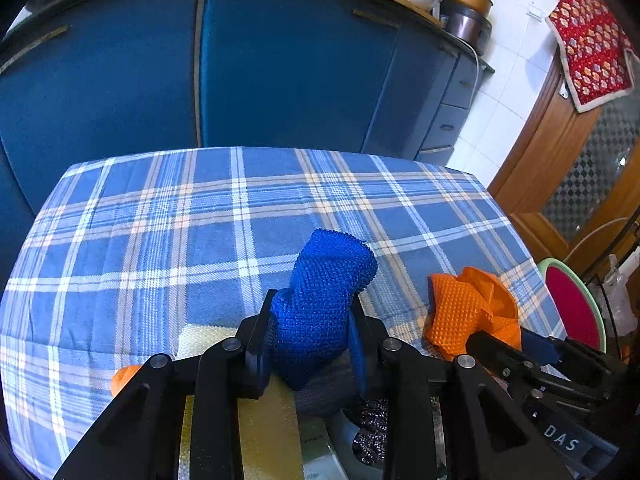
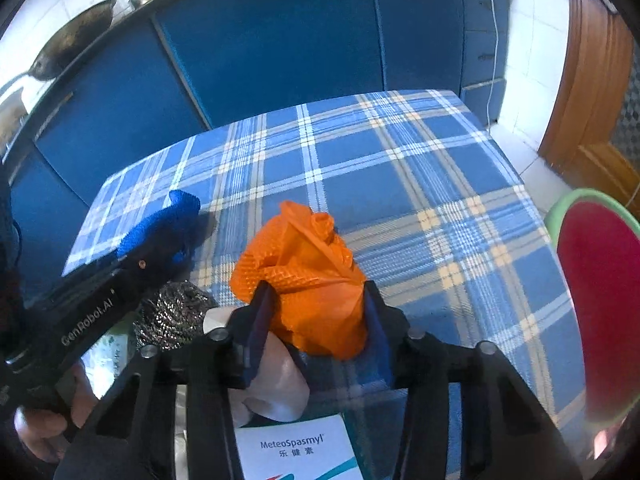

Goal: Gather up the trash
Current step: 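Carry the blue cloth and orange bag over the bucket and release both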

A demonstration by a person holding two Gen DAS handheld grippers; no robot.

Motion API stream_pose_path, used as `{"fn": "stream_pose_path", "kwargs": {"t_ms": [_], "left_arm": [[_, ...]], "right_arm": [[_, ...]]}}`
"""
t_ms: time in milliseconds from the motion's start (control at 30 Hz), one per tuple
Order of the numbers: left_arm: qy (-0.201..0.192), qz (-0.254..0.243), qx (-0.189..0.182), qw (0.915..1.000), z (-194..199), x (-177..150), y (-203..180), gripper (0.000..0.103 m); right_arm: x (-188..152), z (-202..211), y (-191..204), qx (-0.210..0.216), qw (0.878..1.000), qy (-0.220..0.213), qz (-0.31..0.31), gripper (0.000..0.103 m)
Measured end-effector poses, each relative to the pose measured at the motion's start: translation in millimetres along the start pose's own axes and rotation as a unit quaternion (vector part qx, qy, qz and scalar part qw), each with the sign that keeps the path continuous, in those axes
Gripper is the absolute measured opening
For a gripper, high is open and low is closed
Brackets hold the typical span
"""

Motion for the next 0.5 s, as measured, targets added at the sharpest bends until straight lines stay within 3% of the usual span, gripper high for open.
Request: {"fn": "stream_pose_path", "kwargs": {"t_ms": [67,133,500], "left_arm": [[0.000,0.000,0.000,1.0000,-0.8,0.0,0.2,0.032],[0.000,-0.001,0.000,1.0000,-0.8,0.1,0.2,0.032],[-0.015,0.009,-0.003,0.9998,5.2,1.3,1.8,0.032]], "right_arm": [[-1.0,1.0,0.9,0.009,1.000,0.003,0.000,0.024],[-1.9,4.7,0.7,0.018,1.000,0.001,-0.004,0.017],[-7.8,78.1,-24.6,0.007,0.996,-0.083,-0.019,0.014]]}}
Point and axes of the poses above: each gripper's, at about its wrist camera, not at the fingertips, and z roughly against the way its jaws point, y to its left, x to its top, the point moved 4 cm from there along -z, roughly the way its jaws point, and after that the axes turned 13 degrees about -z, right-handed, at the moved point
